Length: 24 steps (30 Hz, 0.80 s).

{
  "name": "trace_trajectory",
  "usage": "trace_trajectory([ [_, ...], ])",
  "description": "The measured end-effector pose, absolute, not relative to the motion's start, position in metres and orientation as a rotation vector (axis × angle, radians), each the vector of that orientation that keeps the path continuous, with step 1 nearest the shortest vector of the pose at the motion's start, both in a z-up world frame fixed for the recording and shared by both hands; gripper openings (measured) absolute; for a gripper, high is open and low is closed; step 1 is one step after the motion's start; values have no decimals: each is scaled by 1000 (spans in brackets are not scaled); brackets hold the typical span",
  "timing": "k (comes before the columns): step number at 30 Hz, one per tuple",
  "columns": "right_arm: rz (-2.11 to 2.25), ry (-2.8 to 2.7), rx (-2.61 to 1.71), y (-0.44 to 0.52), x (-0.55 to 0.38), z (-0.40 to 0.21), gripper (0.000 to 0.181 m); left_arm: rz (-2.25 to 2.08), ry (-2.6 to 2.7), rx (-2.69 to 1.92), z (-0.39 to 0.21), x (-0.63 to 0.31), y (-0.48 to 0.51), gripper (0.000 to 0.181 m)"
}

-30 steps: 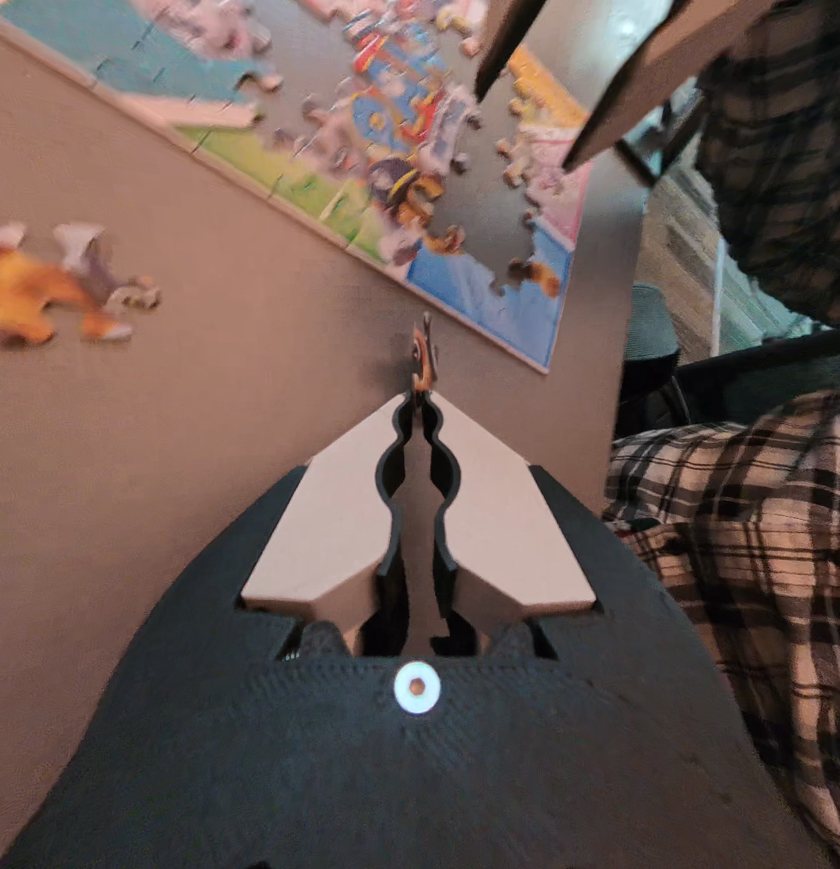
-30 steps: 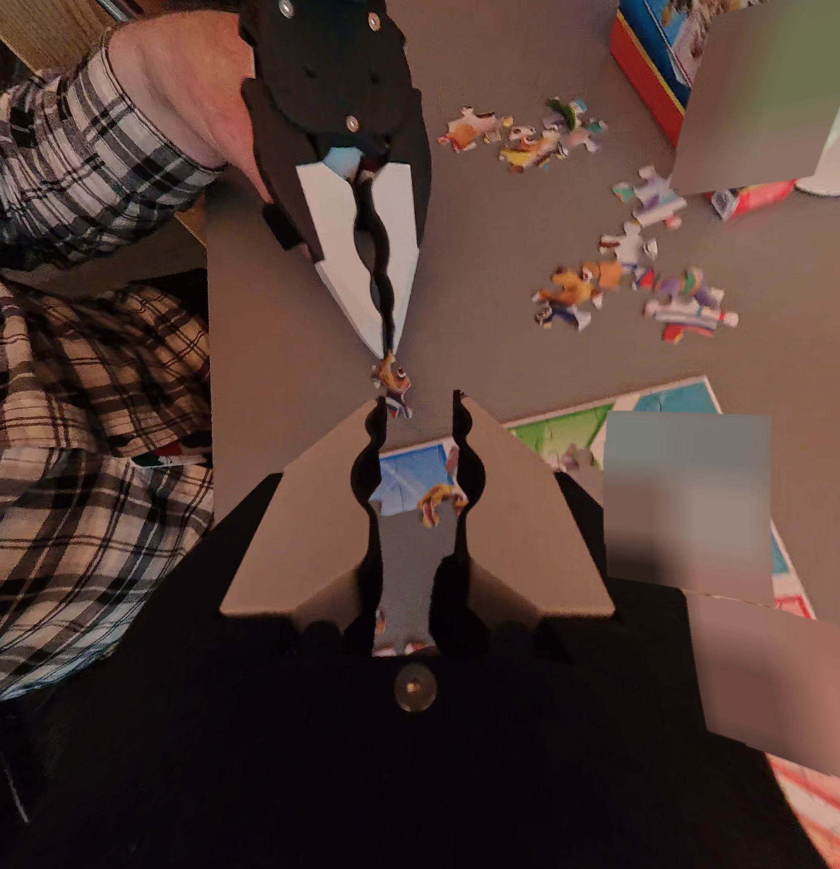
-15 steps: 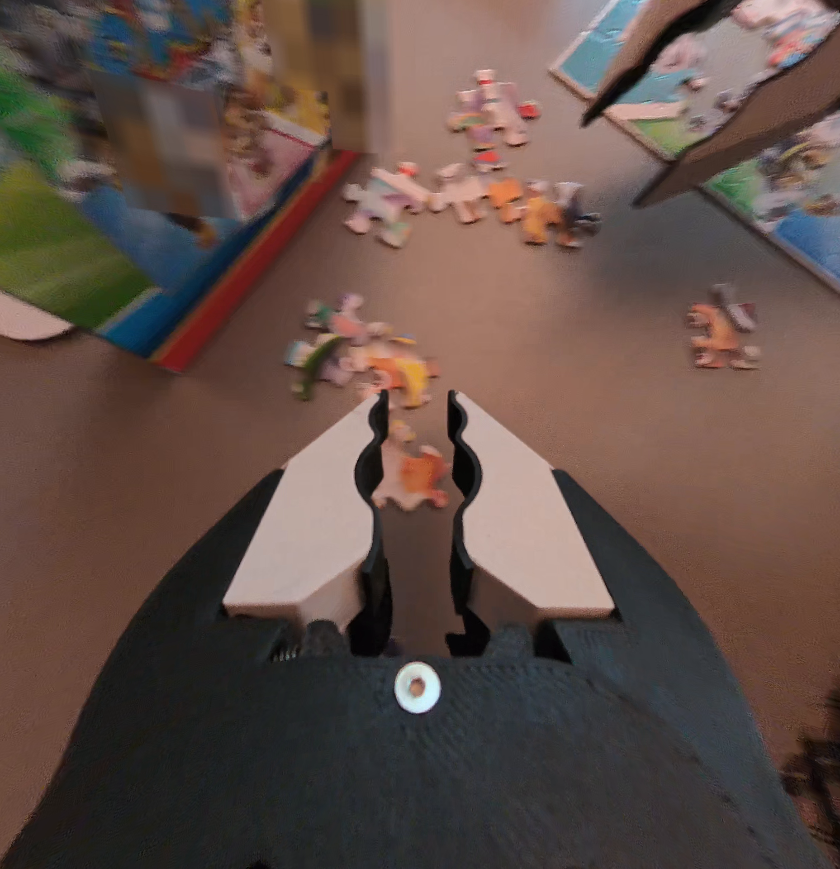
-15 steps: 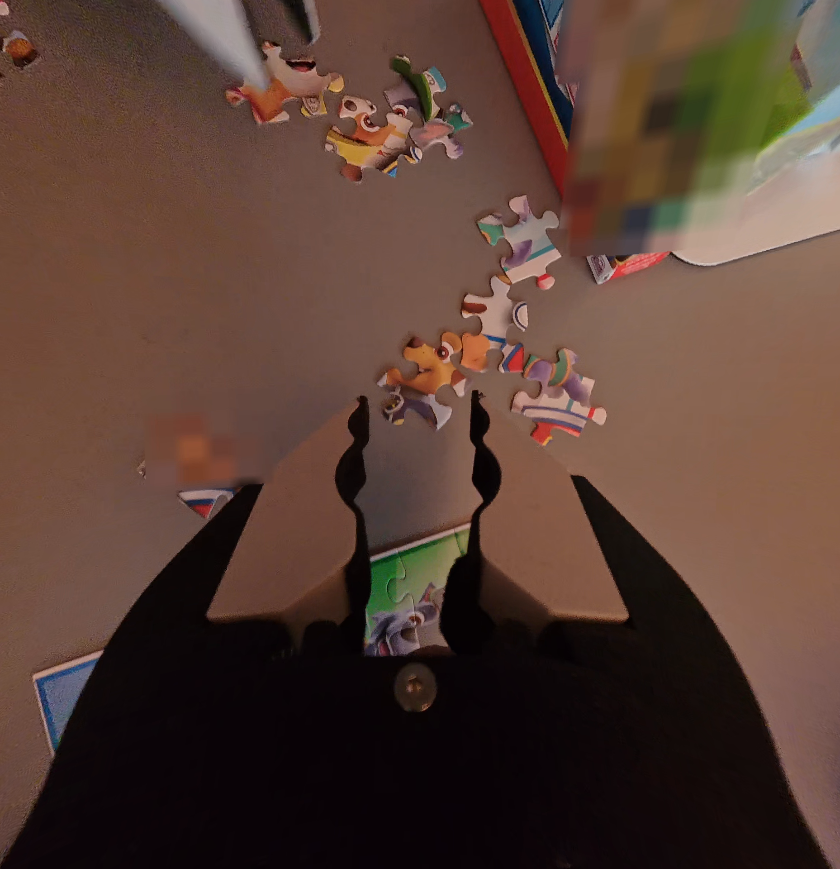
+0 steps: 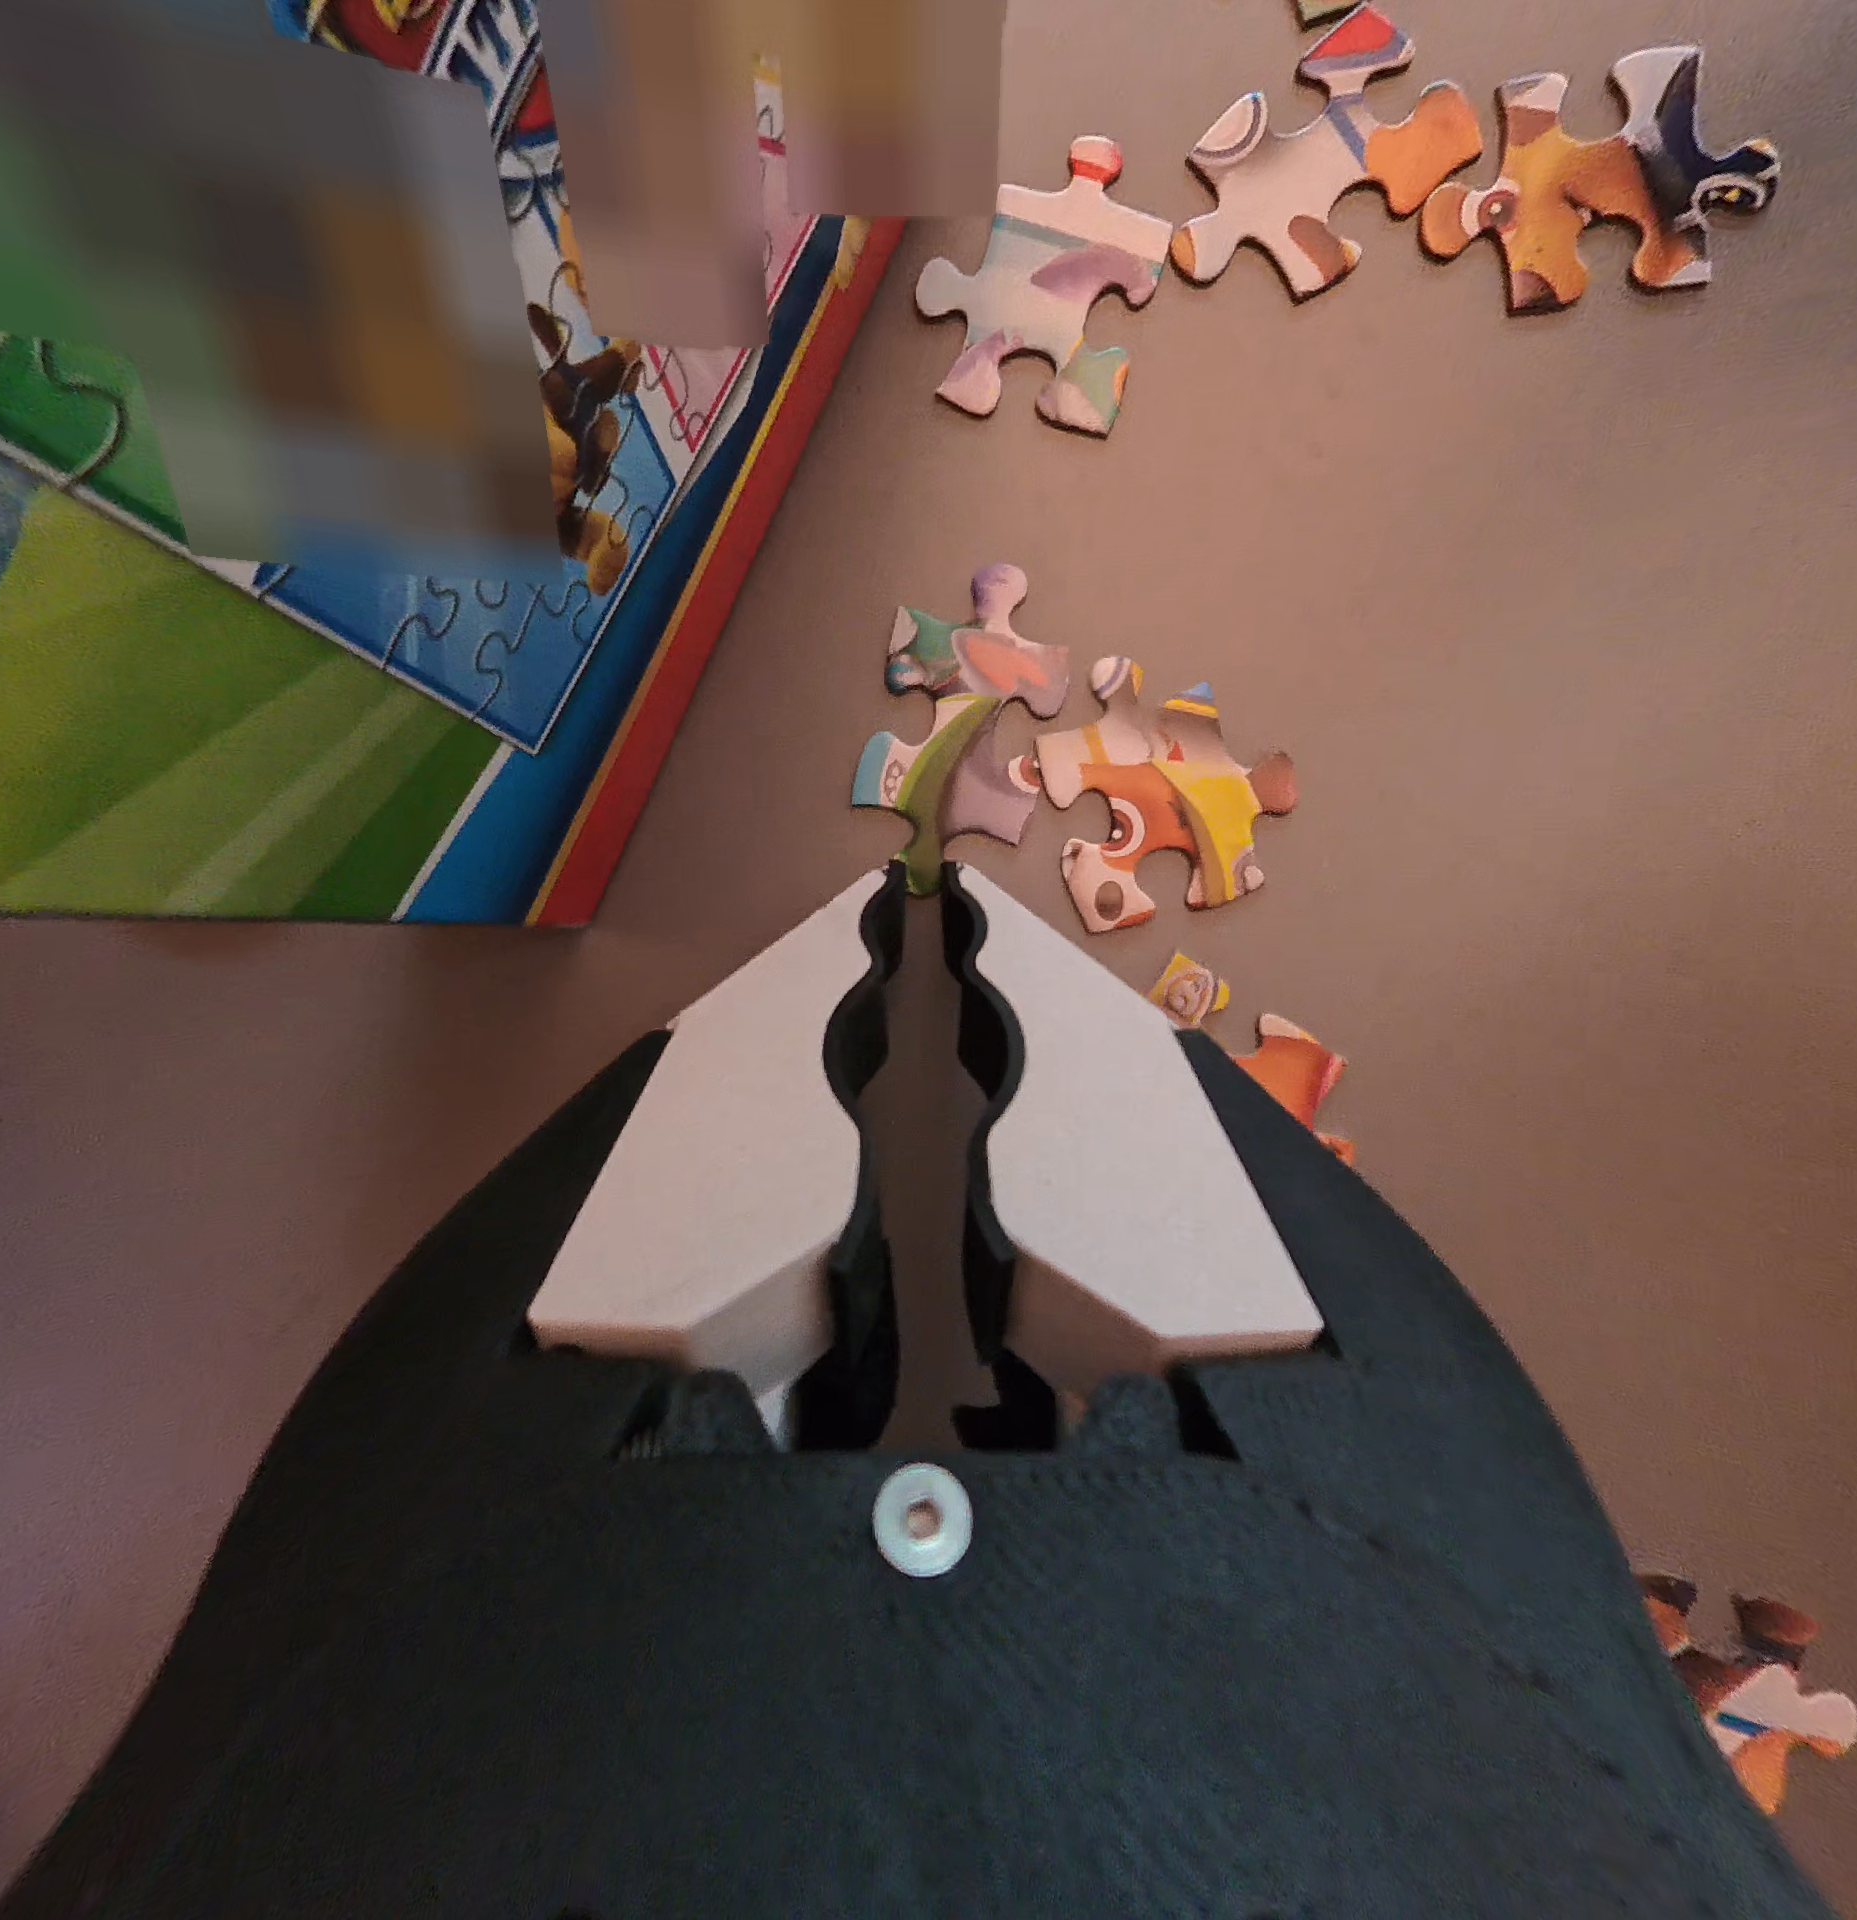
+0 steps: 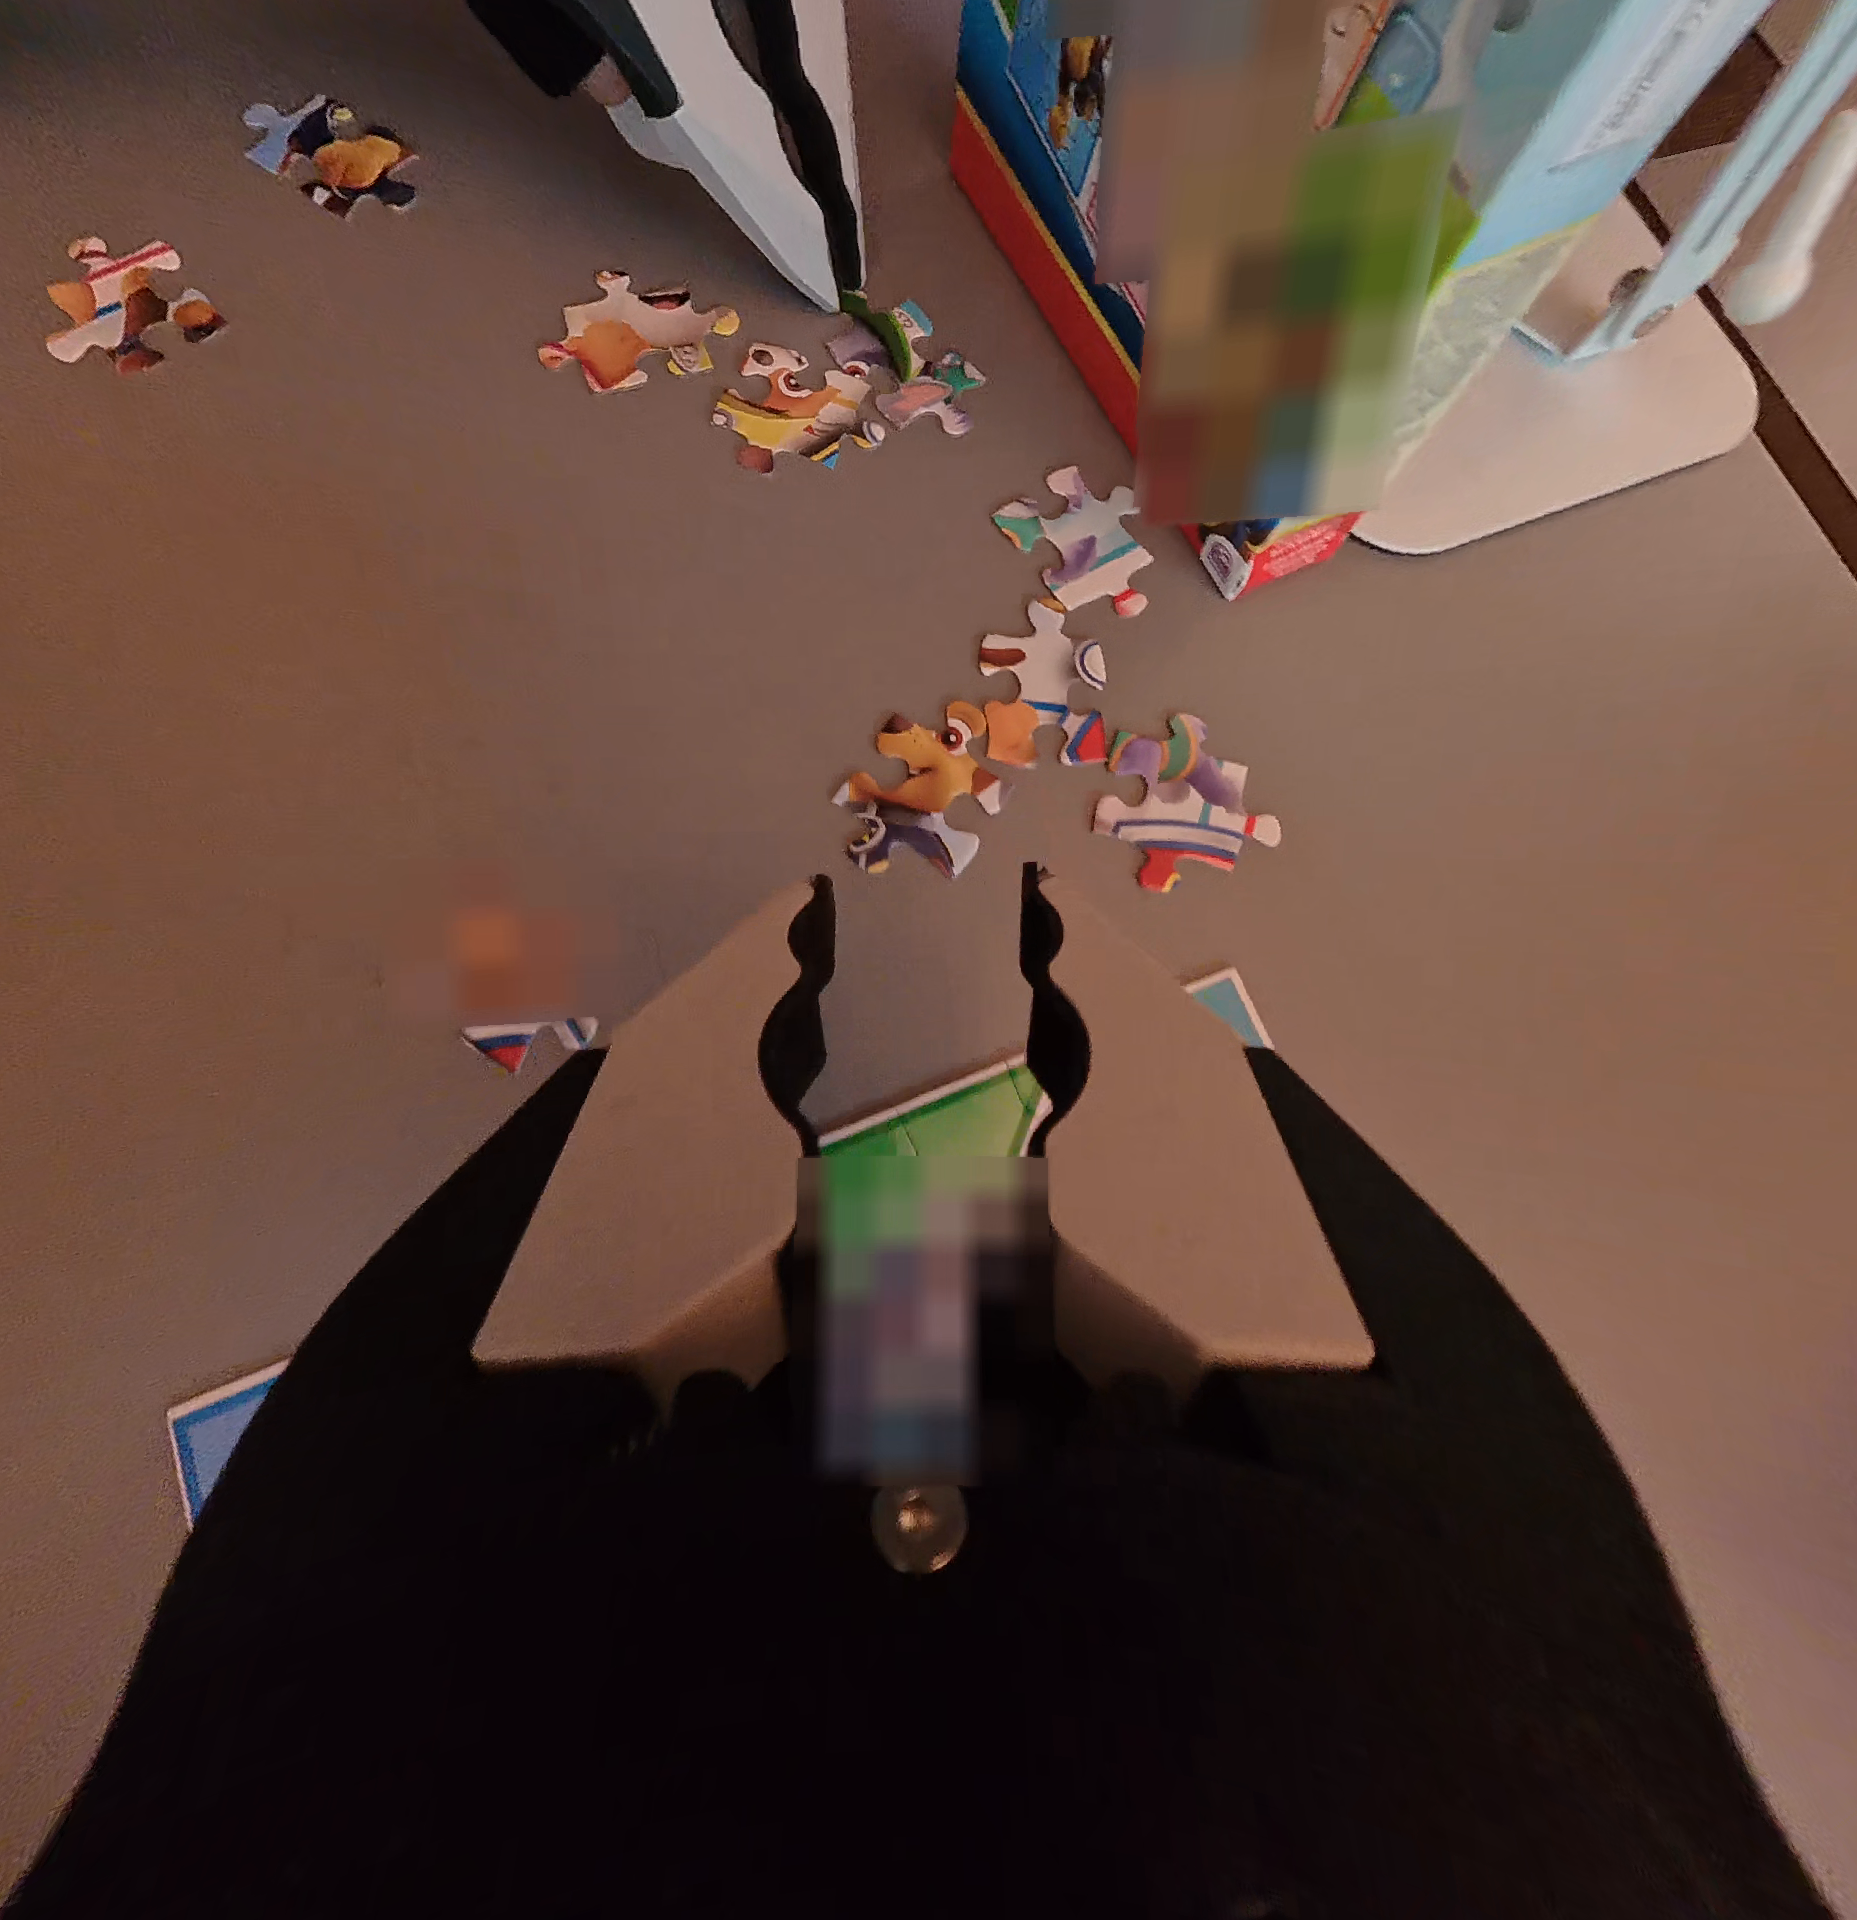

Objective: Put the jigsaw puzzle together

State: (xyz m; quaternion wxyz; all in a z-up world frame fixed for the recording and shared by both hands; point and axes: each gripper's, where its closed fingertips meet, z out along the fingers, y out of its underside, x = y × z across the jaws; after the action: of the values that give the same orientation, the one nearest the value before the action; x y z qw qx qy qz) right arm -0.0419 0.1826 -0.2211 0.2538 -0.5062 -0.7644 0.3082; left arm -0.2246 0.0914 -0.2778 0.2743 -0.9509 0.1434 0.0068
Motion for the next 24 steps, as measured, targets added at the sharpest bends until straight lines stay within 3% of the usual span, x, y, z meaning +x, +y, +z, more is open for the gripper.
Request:
trace_trajectory([
  [14,830,-2045,-1454,197,-11,-228,39,-40,500,-2492,-263,-179,89,0],
  [16,824,-2066,-1470,193,-16,-234,39,-46,516,-2462,-253,-168,100,8],
  [24,728,-2219,-1490,166,-65,-273,43,-51,714,-2473,-264,-114,137,12],
])
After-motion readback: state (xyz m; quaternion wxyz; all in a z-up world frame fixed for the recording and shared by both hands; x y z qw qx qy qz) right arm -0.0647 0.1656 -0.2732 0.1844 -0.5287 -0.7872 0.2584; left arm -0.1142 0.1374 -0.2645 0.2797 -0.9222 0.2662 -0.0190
